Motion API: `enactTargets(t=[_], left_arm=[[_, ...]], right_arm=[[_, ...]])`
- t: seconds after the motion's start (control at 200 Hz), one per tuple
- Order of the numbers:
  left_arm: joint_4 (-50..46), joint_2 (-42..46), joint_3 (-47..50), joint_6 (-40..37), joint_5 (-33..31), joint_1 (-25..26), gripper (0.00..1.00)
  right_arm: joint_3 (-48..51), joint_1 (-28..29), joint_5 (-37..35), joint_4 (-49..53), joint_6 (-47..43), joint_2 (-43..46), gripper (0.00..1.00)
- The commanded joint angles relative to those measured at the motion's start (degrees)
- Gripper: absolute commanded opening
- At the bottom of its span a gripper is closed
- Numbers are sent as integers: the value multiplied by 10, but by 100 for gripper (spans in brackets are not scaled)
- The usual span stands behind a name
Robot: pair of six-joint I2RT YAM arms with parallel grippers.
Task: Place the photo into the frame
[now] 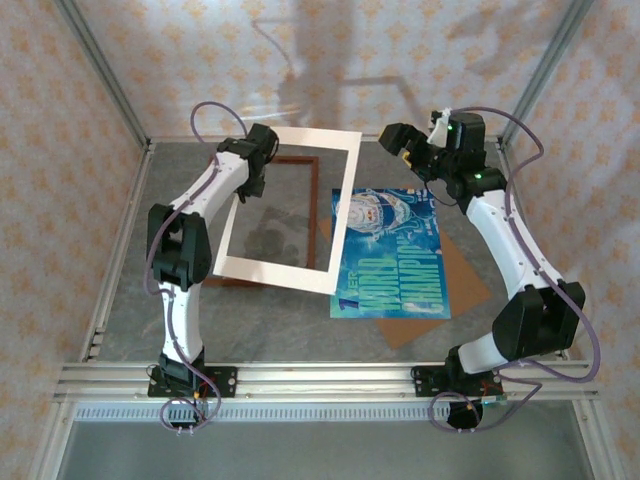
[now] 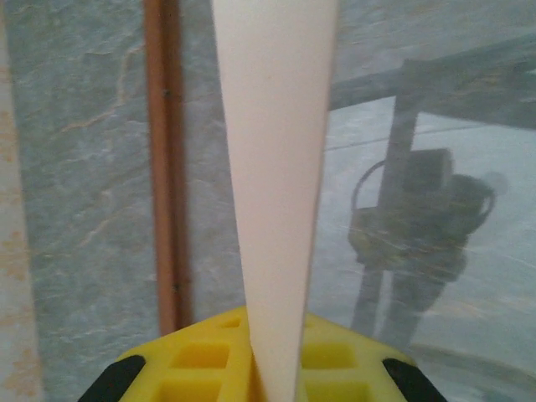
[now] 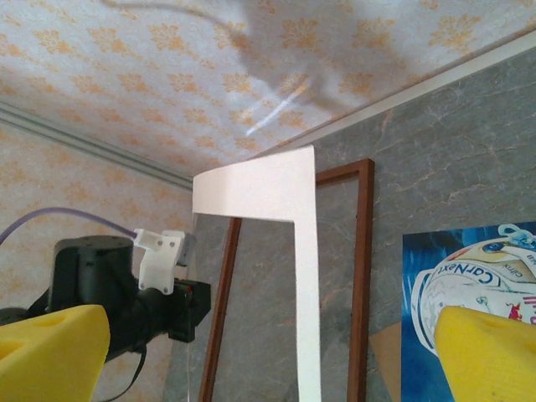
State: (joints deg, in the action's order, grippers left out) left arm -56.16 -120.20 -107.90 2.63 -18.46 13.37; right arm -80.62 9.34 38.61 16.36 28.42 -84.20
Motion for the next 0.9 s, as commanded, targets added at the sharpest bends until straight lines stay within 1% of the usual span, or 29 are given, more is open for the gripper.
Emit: enactTargets(t=[0.0, 0.285, 0.546, 0.701, 0.891], left_arm=[[-39, -27, -30, -30, -79, -19, 13], [-53, -86, -81, -66, -106, -76, 13], [-79, -157, -148, -66, -117, -100, 13], [-89, -189, -183, -69, -125, -105, 13], [-104, -225, -215, -67, -149, -111, 13]], right_arm=[[-6, 2, 7, 11, -12, -9, 99], [4, 2, -12, 45, -39, -17, 99], [5, 2, -13, 49, -42, -24, 99], [4, 2, -16, 56, -46, -26, 99], [4, 2, -15, 56, -46, -31, 99]])
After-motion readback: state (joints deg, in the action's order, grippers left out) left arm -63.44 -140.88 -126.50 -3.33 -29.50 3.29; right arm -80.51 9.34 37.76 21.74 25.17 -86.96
